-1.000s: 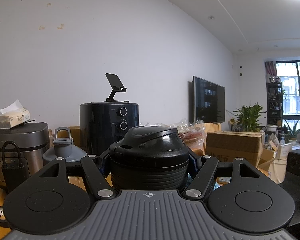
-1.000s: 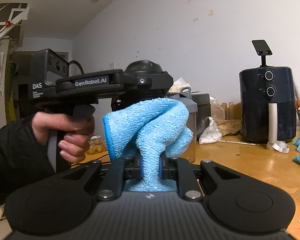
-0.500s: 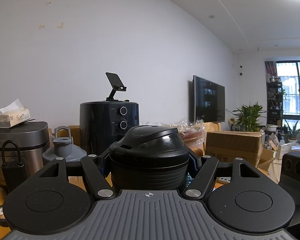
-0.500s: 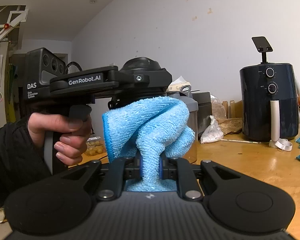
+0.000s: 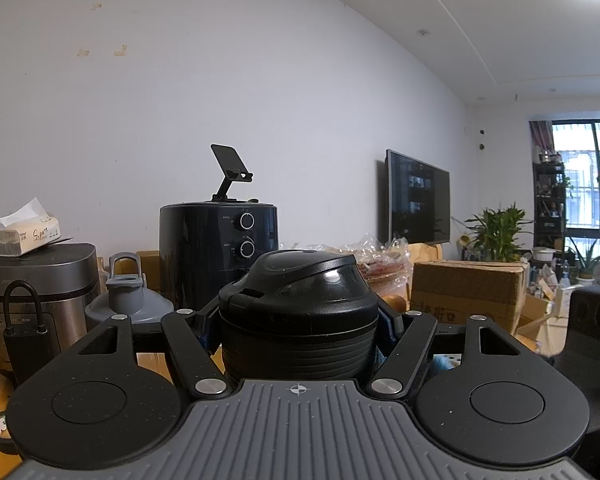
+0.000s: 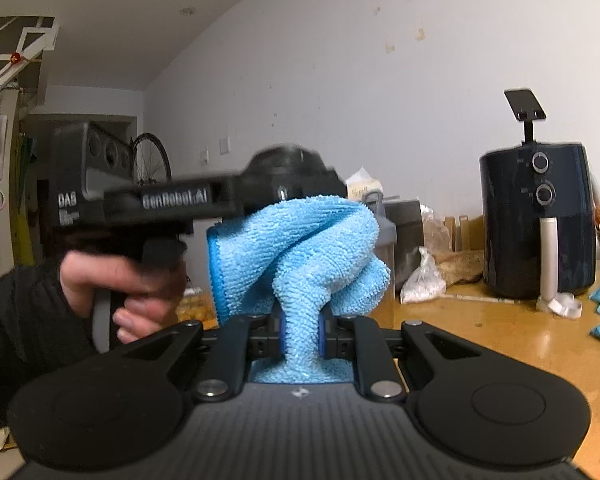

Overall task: Clean container
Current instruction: 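Wipe the towel down toward the bottle base with the right gripper while the left holds it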

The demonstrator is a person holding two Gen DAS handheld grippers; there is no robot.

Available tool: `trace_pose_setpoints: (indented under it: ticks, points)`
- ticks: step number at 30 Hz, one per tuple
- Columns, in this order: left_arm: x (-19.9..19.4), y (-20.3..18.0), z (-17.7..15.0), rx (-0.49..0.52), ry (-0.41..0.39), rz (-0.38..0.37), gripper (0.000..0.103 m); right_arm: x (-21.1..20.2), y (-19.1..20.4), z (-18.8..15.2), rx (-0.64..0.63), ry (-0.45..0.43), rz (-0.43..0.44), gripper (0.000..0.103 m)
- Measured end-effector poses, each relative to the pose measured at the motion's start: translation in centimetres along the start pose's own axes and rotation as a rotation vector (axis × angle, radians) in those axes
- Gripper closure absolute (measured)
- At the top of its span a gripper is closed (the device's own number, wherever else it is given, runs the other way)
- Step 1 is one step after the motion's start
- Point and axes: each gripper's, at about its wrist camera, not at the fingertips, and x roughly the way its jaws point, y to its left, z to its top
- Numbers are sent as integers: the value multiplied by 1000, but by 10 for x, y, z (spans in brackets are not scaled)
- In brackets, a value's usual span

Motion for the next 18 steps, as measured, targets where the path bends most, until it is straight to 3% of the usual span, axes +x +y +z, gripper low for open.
trace_pose_setpoints:
  ticks: [18]
  points:
    - [3, -4, 1, 3, 7, 3, 35, -1, -1, 15, -10, -27, 7, 94]
